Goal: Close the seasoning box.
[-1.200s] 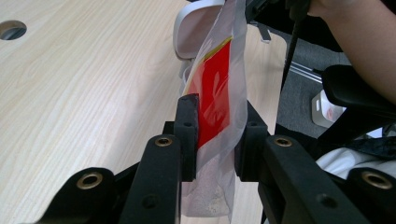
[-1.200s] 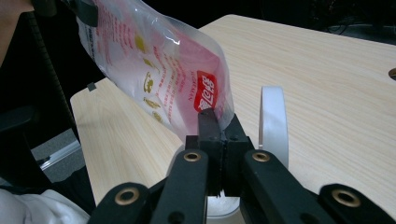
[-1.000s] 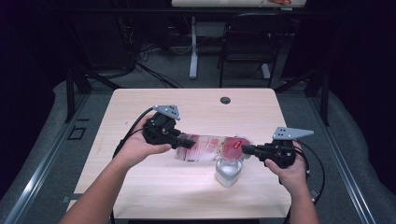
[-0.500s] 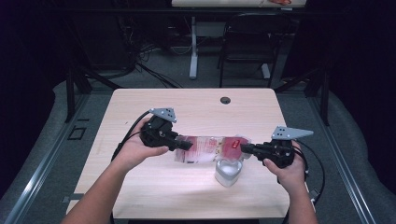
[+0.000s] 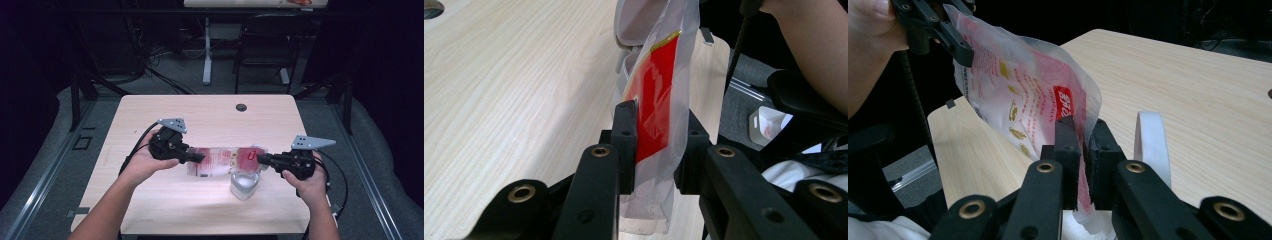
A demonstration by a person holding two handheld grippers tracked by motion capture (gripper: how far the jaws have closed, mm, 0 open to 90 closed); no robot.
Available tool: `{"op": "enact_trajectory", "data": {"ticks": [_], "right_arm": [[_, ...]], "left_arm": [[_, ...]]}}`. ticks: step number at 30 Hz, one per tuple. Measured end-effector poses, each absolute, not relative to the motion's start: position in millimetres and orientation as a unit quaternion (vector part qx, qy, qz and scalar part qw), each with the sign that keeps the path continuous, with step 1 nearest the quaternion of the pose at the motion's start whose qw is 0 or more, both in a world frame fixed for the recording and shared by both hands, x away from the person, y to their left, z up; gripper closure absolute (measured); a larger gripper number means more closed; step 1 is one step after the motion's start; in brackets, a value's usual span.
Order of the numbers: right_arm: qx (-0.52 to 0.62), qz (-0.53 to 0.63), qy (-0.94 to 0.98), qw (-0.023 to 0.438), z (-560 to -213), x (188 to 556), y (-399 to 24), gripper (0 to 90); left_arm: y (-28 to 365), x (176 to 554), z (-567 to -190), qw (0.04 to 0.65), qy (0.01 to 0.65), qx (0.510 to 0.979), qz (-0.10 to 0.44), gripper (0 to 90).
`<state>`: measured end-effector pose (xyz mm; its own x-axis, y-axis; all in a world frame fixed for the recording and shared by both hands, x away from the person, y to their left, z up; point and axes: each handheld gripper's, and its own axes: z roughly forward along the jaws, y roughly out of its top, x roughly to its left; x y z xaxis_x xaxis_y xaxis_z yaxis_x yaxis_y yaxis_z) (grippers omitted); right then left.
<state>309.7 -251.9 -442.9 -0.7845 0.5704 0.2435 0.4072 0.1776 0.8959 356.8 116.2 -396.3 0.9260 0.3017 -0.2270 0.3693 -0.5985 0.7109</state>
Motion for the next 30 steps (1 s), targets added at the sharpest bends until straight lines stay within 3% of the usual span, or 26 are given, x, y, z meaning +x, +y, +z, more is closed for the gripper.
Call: {"op": "enact_trajectory", "data": {"ticks": [16,30], "right_arm": [[0.314,0.552,0.771,0.052,-448.5,312.7,-250.6,81.9],[0.314,0.547,0.775,0.045,-453.1,314.5,-247.4,85.1]], "left_arm": [[124.5,357.2,-401.6,0.423,0.189,0.885,-0.054,75.6],[135.1,356.6,-405.9,0.429,0.198,0.879,-0.057,75.4]]}}
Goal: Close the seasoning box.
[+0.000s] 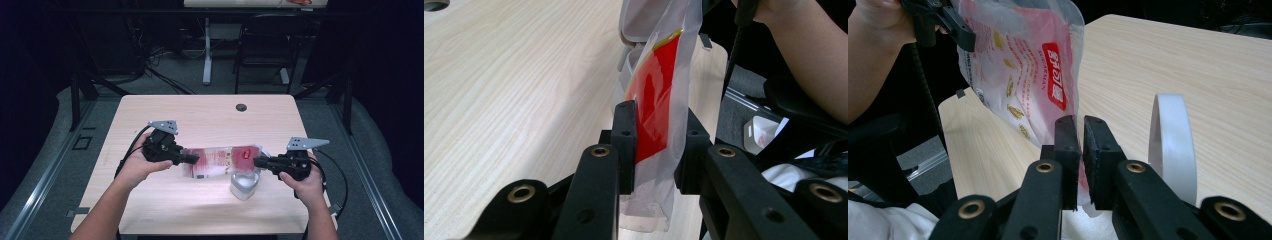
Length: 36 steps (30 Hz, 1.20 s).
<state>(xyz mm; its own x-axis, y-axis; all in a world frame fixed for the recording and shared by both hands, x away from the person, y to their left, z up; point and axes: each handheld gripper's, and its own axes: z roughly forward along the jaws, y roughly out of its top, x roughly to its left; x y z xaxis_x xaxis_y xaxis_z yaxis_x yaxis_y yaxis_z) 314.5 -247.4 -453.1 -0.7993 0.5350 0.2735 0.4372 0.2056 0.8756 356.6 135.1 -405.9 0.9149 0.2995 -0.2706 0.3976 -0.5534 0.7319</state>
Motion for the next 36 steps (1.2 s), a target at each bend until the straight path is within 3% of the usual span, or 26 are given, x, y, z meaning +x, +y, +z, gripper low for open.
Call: {"op": "enact_trajectory", "data": {"ticks": [21,36], "right_arm": [[0.315,0.537,0.782,0.022,-465.6,320.3,-241.6,82.1],[0.302,0.546,0.781,0.015,-464.9,319.4,-240.9,87.6]], "left_arm": [[142.6,355.6,-415.9,0.436,0.203,0.874,-0.063,74.7],[148.8,354.1,-425.2,0.446,0.207,0.868,-0.064,74.6]]}}
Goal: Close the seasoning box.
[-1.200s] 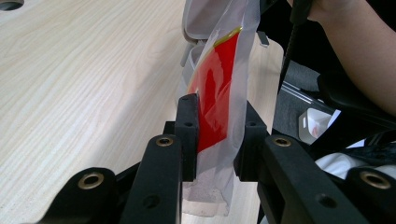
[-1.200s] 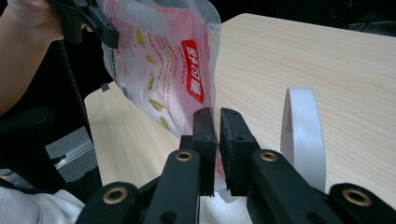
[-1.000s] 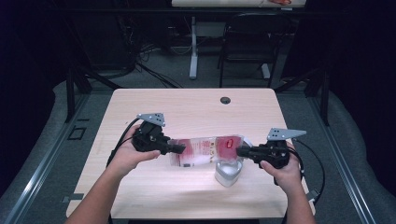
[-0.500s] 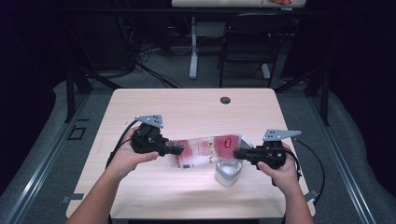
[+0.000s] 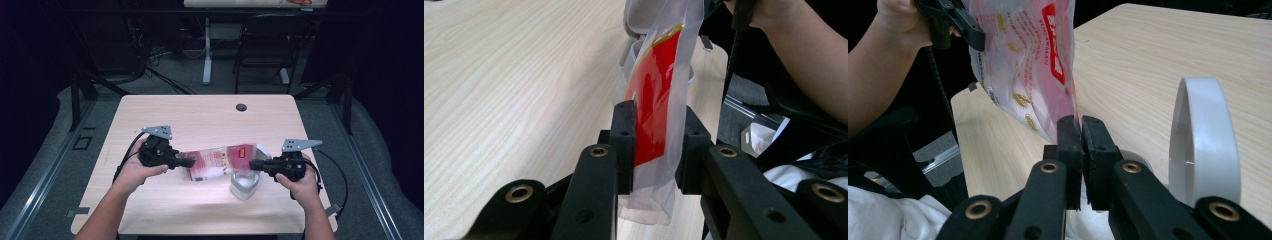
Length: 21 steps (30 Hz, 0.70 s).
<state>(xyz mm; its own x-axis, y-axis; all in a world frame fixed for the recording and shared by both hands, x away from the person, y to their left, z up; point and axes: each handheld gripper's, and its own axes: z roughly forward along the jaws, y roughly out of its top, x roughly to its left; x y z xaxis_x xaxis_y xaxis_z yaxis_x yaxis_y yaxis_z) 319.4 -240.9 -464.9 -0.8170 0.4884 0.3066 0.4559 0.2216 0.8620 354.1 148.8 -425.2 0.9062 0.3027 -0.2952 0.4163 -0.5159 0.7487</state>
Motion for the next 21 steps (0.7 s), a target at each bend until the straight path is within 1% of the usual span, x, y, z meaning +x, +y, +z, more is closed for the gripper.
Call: {"op": "enact_trajectory", "data": {"ticks": [6,21], "right_arm": [[0.295,0.546,0.784,0.020,-462.2,317.6,-237.9,89.2],[0.276,0.542,0.793,0.027,-453.3,316.6,-226.5,89.8]], "left_arm": [[152.2,353.4,-429.7,0.448,0.209,0.867,-0.062,74.4],[165.0,348.3,-444.8,0.447,0.219,0.865,-0.065,73.8]]}}
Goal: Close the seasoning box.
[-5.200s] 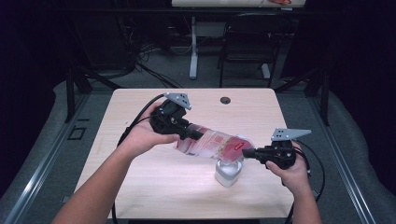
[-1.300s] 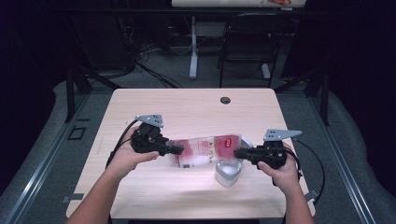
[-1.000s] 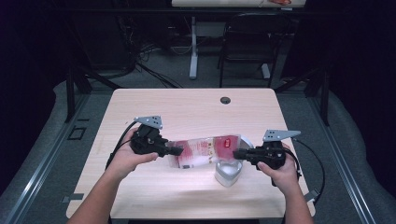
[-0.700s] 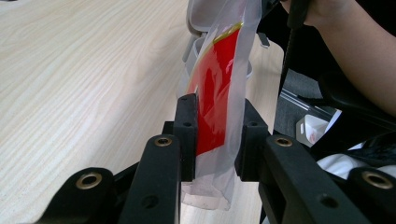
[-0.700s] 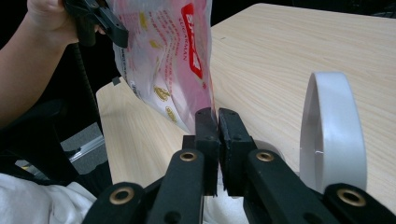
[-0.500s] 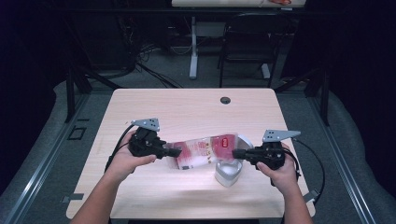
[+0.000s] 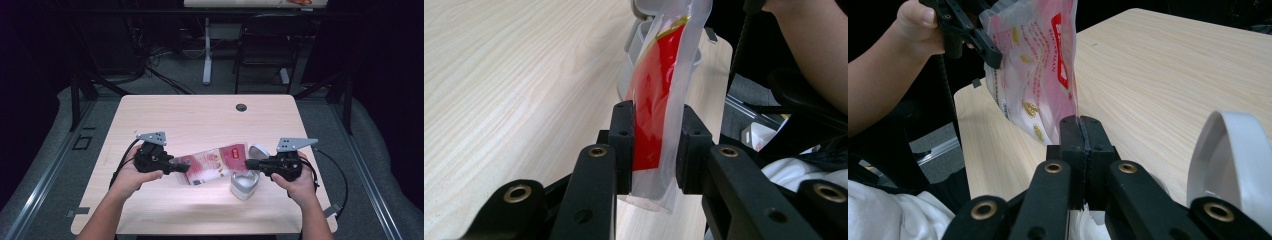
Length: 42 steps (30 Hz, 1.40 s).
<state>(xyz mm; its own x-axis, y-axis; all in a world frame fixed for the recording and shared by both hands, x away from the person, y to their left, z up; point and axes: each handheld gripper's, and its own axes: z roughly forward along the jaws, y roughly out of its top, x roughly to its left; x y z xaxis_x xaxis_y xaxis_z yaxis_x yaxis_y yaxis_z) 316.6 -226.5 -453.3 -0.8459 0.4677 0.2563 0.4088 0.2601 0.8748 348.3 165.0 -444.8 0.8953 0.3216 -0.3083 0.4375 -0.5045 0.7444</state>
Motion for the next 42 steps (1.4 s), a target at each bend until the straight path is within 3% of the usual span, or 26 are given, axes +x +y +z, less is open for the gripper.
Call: {"op": "enact_trajectory", "data": {"ticks": [12,42], "right_arm": [[0.259,0.539,0.801,0.033,-441.8,316.5,-213.3,90.0],[0.199,0.473,0.857,0.056,-371.1,325.3,-157.0,90.0]], "left_arm": [[176.3,342.6,-450.3,0.444,0.221,0.867,-0.056,70.7],[212.6,338.3,-449.5,0.457,0.250,0.853,-0.016,59.4]]}}
